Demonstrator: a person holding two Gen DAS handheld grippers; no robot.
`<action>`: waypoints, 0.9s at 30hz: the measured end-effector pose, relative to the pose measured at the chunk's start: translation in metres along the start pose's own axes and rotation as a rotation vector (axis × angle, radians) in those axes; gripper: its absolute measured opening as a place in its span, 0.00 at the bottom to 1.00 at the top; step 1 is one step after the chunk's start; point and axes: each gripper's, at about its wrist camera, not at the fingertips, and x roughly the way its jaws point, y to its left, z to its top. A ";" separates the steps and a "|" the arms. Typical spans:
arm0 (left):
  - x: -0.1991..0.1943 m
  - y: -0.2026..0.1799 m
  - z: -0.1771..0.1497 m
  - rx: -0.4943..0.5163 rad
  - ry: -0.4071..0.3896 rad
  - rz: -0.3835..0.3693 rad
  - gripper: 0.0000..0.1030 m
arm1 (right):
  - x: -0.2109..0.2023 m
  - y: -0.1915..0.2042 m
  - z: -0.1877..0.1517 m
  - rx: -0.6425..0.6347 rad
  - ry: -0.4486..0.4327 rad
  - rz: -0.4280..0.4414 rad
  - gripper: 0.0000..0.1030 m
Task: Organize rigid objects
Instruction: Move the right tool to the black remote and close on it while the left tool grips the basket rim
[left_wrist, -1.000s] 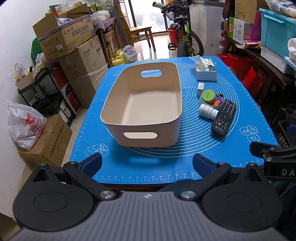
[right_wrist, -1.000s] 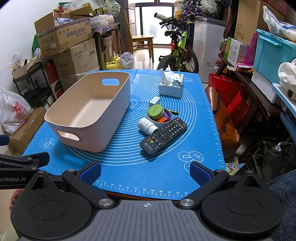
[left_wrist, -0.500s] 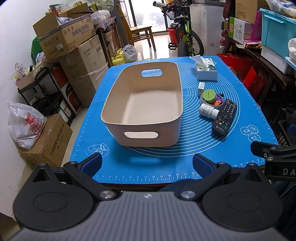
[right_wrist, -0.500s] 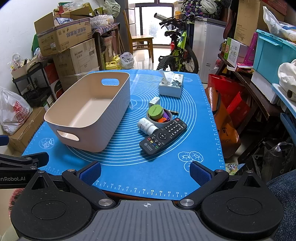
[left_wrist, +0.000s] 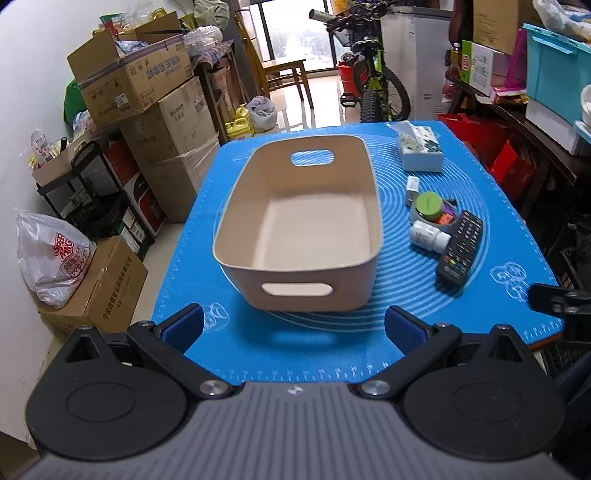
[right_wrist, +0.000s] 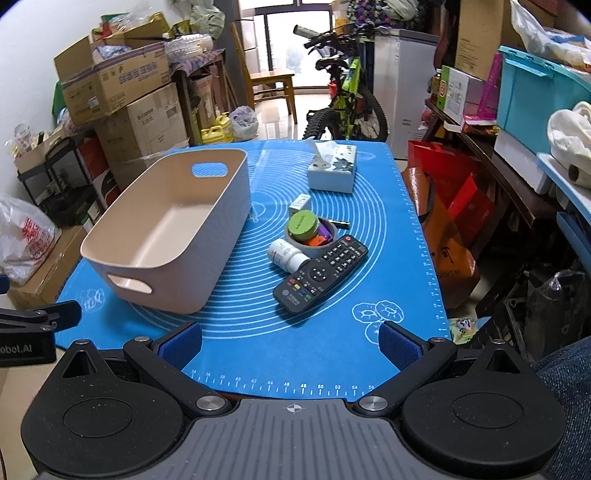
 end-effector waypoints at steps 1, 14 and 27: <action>0.003 0.002 0.002 -0.003 0.004 0.000 1.00 | 0.000 0.001 0.002 0.004 -0.003 -0.001 0.98; 0.070 0.061 0.044 -0.108 0.118 -0.055 1.00 | 0.045 0.013 0.056 0.038 0.021 -0.052 0.98; 0.154 0.107 0.066 -0.116 0.199 -0.060 0.98 | 0.157 0.016 0.077 0.120 0.184 -0.149 0.98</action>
